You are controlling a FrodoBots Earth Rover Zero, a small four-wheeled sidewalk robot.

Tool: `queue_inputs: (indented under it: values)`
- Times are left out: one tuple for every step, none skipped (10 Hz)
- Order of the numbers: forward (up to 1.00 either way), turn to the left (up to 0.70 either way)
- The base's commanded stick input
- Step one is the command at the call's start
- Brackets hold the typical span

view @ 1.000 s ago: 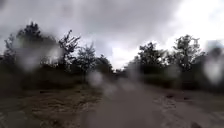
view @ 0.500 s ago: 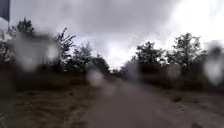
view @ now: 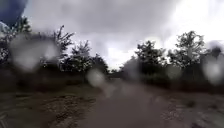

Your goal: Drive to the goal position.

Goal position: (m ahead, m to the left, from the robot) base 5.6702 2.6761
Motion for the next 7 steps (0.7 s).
queue_inputs:
  values:
    - [0.70, 0.00]
    - [0.70, 0.00]
    - [0.70, 0.00]
    - [0.70, 0.00]
    - [0.70, 0.00]
    - [0.70, 0.00]
    - [0.70, 0.00]
